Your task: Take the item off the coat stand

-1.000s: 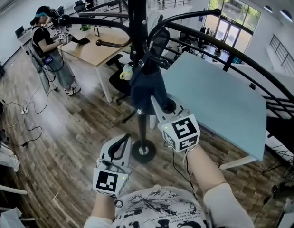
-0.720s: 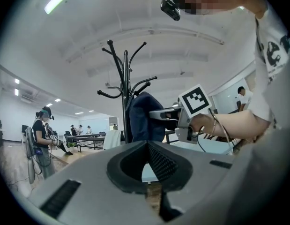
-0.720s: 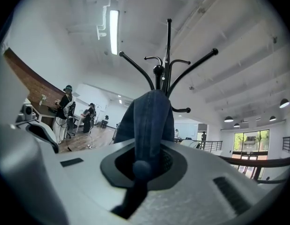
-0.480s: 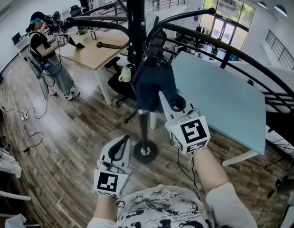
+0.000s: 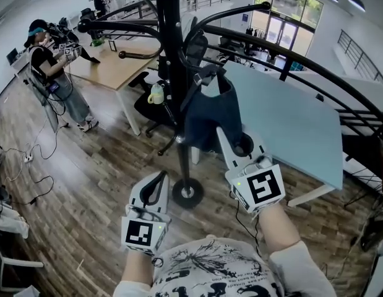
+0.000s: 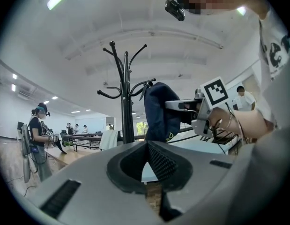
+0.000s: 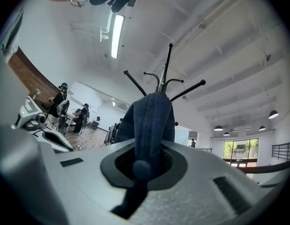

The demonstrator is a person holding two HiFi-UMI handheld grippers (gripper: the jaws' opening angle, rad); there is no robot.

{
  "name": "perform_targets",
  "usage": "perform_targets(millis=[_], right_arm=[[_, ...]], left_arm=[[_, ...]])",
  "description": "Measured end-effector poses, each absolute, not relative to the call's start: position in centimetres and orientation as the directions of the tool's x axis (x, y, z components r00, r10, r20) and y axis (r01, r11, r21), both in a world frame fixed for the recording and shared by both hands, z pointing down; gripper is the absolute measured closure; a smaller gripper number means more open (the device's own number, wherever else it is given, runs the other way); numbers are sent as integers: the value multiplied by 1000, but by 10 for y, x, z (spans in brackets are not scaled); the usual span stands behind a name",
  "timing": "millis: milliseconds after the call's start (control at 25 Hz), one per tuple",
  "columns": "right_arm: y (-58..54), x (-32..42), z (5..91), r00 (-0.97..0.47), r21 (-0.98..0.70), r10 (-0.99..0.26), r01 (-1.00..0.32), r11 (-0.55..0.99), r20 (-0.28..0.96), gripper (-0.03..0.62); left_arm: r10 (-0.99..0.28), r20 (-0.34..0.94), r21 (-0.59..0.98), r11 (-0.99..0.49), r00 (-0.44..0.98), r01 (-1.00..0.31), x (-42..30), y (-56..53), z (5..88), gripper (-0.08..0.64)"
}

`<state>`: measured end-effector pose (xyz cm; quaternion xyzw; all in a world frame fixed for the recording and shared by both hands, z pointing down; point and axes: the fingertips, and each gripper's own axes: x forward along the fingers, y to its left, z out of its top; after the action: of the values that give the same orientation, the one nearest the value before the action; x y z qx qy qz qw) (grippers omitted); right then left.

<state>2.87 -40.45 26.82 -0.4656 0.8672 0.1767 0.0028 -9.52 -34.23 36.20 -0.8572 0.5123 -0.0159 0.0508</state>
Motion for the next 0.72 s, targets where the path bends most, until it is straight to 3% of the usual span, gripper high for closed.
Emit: perform_targets(millis=[720], right_arm=[[-388, 67, 397, -482, 197, -876, -857, 476, 20, 590]], left_arm=[[-873, -44, -112, -478, 485, -871, -94, -350, 368, 555]])
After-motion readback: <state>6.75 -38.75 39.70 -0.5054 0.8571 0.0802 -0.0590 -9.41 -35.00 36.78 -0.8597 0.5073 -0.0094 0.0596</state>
